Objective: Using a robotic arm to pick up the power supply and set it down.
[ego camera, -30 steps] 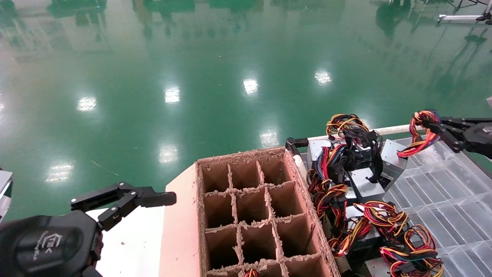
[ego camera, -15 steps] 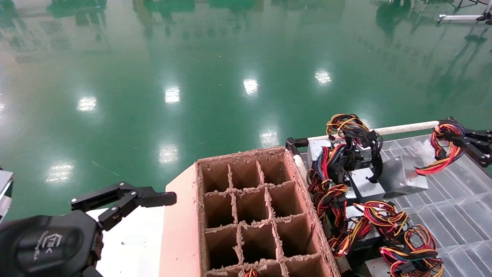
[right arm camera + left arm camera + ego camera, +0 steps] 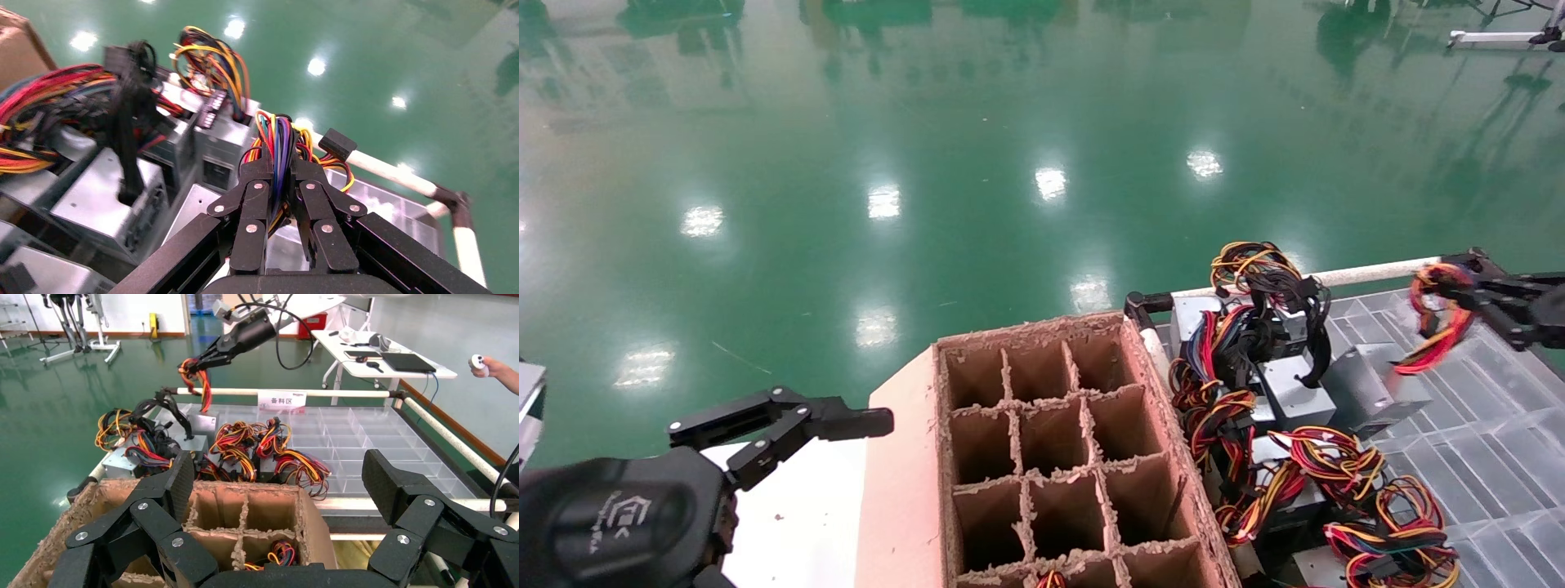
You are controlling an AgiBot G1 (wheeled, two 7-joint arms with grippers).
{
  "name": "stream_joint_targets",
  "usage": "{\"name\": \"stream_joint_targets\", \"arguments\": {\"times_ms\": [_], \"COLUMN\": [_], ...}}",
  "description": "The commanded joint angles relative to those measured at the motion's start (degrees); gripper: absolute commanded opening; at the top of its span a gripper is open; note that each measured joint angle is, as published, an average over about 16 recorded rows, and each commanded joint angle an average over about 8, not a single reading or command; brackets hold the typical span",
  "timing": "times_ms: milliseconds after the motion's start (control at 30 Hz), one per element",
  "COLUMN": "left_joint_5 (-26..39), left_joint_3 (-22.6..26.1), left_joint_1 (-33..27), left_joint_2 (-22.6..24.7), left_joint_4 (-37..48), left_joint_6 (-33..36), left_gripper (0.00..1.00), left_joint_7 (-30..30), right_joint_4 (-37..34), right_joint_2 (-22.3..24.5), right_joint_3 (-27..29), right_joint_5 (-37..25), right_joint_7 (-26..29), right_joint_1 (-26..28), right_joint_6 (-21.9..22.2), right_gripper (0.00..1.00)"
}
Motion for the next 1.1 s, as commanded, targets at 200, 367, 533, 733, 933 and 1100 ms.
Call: {"name": "stream_joint_targets", "arguments": {"times_ms": [200,367,533,733,933,1100], "left_joint_5": [0.0,0.0,0.0,0.0,0.0,0.0], "left_joint_3": [0.0,0.0,0.0,0.0,0.0,0.0], "left_joint_1": [0.0,0.0,0.0,0.0,0.0,0.0], "left_joint_2": [0.0,0.0,0.0,0.0,0.0,0.0], "left_joint_4": [0.0,0.0,0.0,0.0,0.0,0.0], "left_joint_6": [0.0,0.0,0.0,0.0,0.0,0.0], "left_gripper": [1.0,1.0,1.0,1.0,1.0,1.0], "left_joint_7": [0.0,0.0,0.0,0.0,0.0,0.0], "right_joint_4": [0.0,0.0,0.0,0.0,0.0,0.2], "right_joint_2": [-1.6,-2.1,-2.2,-2.1,-2.1,-2.0], "right_joint_3": [-0.3,-0.4,-0.5,-0.4,-0.4,-0.3], "right_joint_5": [-0.4,-0.6,-0.7,-0.6,-0.5,-0.4], "right_joint_7": [0.0,0.1,0.1,0.0,0.0,0.1], "right_joint_1": [-0.1,-0.1,-0.1,-0.1,-0.1,-0.2], "right_joint_6": [0.0,0.0,0.1,0.1,0.1,0.0], "right_gripper": [0.6,0.97,1.0,1.0,1.0,1.0]}}
